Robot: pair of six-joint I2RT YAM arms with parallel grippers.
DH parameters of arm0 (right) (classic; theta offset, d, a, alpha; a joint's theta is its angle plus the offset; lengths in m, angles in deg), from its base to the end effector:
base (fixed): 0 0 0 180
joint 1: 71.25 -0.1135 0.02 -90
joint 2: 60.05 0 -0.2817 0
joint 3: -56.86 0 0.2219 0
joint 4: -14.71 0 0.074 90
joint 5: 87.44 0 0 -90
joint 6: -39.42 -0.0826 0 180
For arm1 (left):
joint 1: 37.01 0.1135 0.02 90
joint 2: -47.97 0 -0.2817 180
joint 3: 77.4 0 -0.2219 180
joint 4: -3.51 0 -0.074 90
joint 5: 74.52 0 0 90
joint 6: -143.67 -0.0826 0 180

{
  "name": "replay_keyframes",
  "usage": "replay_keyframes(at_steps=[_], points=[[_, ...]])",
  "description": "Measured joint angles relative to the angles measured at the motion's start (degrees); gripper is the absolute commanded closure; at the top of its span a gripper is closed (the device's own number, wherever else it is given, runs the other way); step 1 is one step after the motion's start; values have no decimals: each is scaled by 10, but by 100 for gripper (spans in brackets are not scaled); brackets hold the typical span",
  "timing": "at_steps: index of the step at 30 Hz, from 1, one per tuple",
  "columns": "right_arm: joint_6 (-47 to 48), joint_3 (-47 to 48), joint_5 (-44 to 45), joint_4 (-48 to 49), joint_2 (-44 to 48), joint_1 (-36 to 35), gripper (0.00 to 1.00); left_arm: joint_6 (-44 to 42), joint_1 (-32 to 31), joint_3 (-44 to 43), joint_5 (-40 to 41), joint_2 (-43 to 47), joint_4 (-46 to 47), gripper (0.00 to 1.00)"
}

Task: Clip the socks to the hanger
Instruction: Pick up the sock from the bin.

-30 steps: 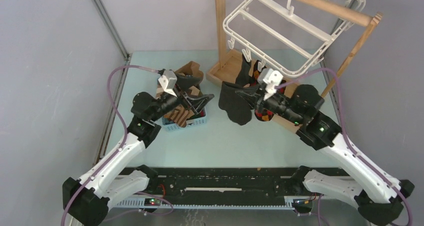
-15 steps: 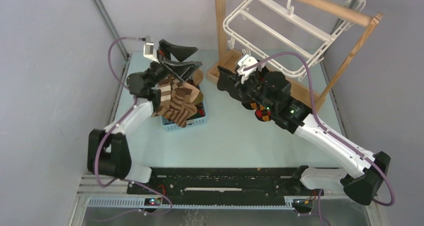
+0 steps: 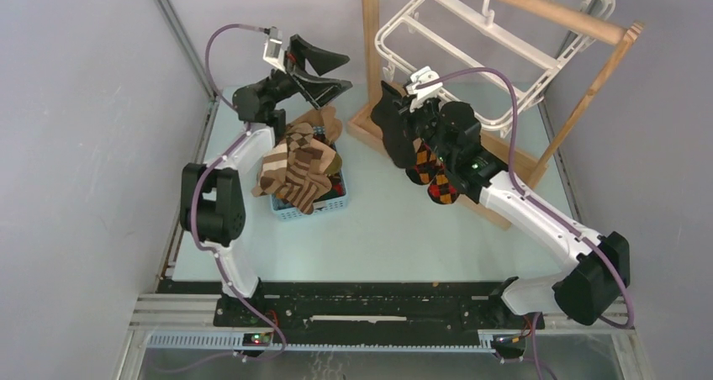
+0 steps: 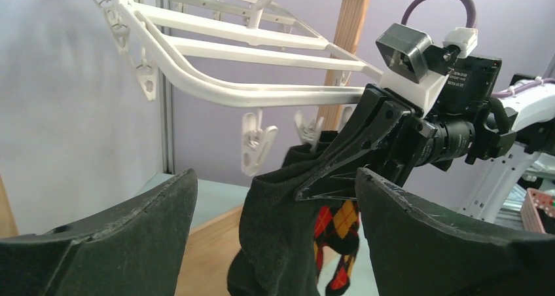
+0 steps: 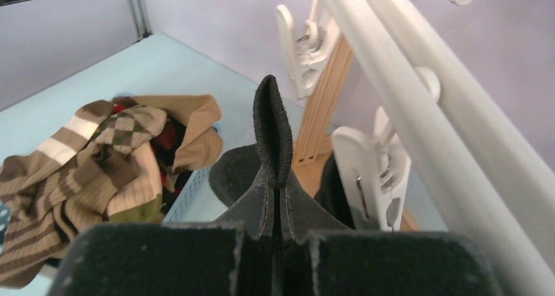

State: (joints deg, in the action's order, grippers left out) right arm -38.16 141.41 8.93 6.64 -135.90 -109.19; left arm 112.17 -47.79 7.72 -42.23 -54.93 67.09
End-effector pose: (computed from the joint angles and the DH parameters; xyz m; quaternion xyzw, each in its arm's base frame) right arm 0.2632 0.1936 0.4219 -0.2630 0.6522 0.1187 0.7010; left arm 0.3498 -0.1377 0.4546 0.3167 0.4236 -0.5931 0.6071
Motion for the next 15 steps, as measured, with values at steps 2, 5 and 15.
replay_keyframes(at_steps=[2,5,15], points=[[-4,0,1,18,-11,8,100,3,0,-39,-6,-30,1,6],[-5,0,0,38,-29,16,100,18,0,-124,-13,-89,4,7],[19,0,-29,55,-38,29,100,56,-3,-267,-22,-210,7,6]])
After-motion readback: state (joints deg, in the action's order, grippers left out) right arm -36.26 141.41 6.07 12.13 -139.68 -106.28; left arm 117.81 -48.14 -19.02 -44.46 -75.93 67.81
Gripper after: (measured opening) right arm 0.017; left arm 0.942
